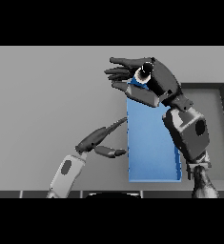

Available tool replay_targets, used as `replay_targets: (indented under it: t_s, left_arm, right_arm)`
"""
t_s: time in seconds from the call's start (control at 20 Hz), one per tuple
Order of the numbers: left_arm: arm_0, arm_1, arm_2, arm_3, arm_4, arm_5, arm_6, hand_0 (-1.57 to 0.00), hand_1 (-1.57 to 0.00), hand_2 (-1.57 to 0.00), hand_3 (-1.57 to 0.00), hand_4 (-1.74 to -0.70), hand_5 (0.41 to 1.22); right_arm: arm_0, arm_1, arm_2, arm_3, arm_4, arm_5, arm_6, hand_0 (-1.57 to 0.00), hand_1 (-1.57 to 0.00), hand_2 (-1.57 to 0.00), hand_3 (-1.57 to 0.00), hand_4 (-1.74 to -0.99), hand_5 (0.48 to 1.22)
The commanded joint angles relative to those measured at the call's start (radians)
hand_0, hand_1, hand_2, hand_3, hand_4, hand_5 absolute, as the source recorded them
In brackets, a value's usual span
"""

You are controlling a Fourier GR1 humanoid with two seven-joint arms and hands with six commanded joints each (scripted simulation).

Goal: Pick up the blue pipe and place it into the blue bin.

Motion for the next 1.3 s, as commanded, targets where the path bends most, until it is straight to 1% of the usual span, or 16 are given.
replay_targets:
  t_s: [0.0,0.05,0.15,0.25,0.3,0.45,0.55,0.7,0.75,0.8,0.9,1.0,1.05,1.1,1.15,1.25]
  left_arm:
    - [0.003,0.005,0.002,0.002,0.002,-0.003,-0.008,0.00,0.00,0.00,0.00,-0.89,0.425]
    - [0.001,-0.002,0.000,0.009,0.001,-0.003,-0.003,0.00,0.00,0.00,0.00,-0.89,0.421]
    - [0.010,0.002,-0.005,0.008,-0.006,-0.002,-0.017,0.00,0.00,0.00,0.00,-0.89,0.412]
    - [0.003,0.019,0.002,0.007,-0.013,-0.001,-0.030,0.00,0.00,0.00,0.00,-0.88,0.412]
    - [0.010,0.009,-0.012,0.002,-0.021,0.003,-0.031,0.00,0.00,0.00,0.00,-0.87,0.413]
    - [0.015,0.014,-0.009,-0.002,-0.022,0.005,-0.024,0.00,0.00,0.00,0.00,-0.87,0.419]
    - [0.023,0.018,-0.013,0.002,-0.024,0.002,-0.031,0.00,0.00,0.00,0.00,-0.87,0.420]
    - [0.034,0.007,-0.017,-0.010,-0.013,0.002,-0.026,0.00,0.00,0.00,0.00,-0.88,0.422]
    - [0.040,0.017,-0.010,-0.017,-0.006,0.000,-0.035,0.00,0.00,0.00,0.00,-0.88,0.423]
    - [0.035,0.014,-0.007,-0.022,0.000,0.000,-0.023,0.00,0.00,0.00,0.00,-0.88,0.425]
    - [0.043,0.009,-0.019,-0.023,-0.008,0.001,-0.013,0.00,0.00,0.00,0.00,-0.88,0.428]
    - [0.049,0.014,-0.015,-0.025,-0.001,-0.001,-0.024,0.00,0.00,0.00,0.00,-0.88,0.425]
    - [0.042,0.015,-0.010,-0.020,-0.001,-0.001,-0.020,0.00,0.00,0.00,0.00,-0.89,0.423]
    - [0.054,0.019,-0.019,-0.033,0.000,-0.007,-0.022,0.00,0.00,0.00,0.00,-0.89,0.422]
    - [0.040,0.015,-0.015,-0.029,0.000,-0.003,-0.011,0.00,0.00,0.00,0.00,-0.89,0.420]
    - [0.037,0.015,-0.017,-0.030,-0.004,-0.003,-0.008,0.00,0.00,0.00,0.00,-0.88,0.420]
  right_arm:
    - [0.008,-0.023,-0.030,0.021,0.007,-0.001,0.001,-1.57,-1.57,-1.57,-1.57,-1.741,1.221]
    - [0.005,-0.038,-0.051,0.047,0.014,0.000,0.014,-1.57,-1.57,-1.57,-1.57,-1.741,1.221]
    - [0.033,-0.073,-0.095,0.104,0.044,0.022,0.001,-1.57,-1.57,-1.57,-1.57,-1.741,1.221]
    - [0.104,-0.107,-0.126,0.114,0.066,0.048,0.006,-1.57,-1.57,-1.57,-1.57,-1.741,1.221]
    - [0.136,-0.117,-0.147,0.122,0.063,0.057,0.014,-1.57,-1.57,-1.57,-1.57,-1.741,1.221]
    - [0.262,-0.112,-0.175,0.079,0.077,0.041,0.036,-1.57,-1.57,-1.57,-1.57,-1.741,1.221]
    - [0.372,-0.106,-0.183,0.039,0.081,0.053,0.037,-1.57,-1.57,-1.57,-1.57,-1.741,1.221]
    - [0.507,-0.102,-0.164,0.004,0.110,0.028,0.036,-1.57,-1.57,-1.57,-1.57,-1.741,1.221]
    - [0.553,-0.112,-0.149,-0.003,0.110,0.000,0.036,-1.57,-1.57,-1.57,-1.57,-1.741,1.221]
    - [0.599,-0.130,-0.128,-0.019,0.098,-0.029,0.036,-1.57,-1.57,-1.57,-1.57,-1.741,1.221]
    - [0.663,-0.180,-0.090,-0.029,0.079,-0.093,0.036,-1.57,-1.57,-1.57,-1.57,-1.741,1.221]
    - [0.725,-0.239,-0.005,-0.041,0.076,-0.194,0.036,-1.57,-1.57,-1.57,-1.57,-1.741,1.221]
    - [0.746,-0.273,0.044,-0.043,0.063,-0.254,0.036,-1.57,-1.57,-1.57,-1.51,-1.741,1.221]
    - [0.766,-0.305,0.079,-0.045,0.041,-0.308,0.036,-1.57,-1.57,-1.57,-1.52,-1.741,1.221]
    - [0.776,-0.331,0.111,-0.050,0.029,-0.350,0.036,-1.57,-1.57,-1.57,-1.26,-1.741,1.221]
    - [0.777,-0.413,0.200,-0.020,-0.003,-0.428,0.036,-1.57,-1.57,-1.57,-1.02,-1.741,1.221]
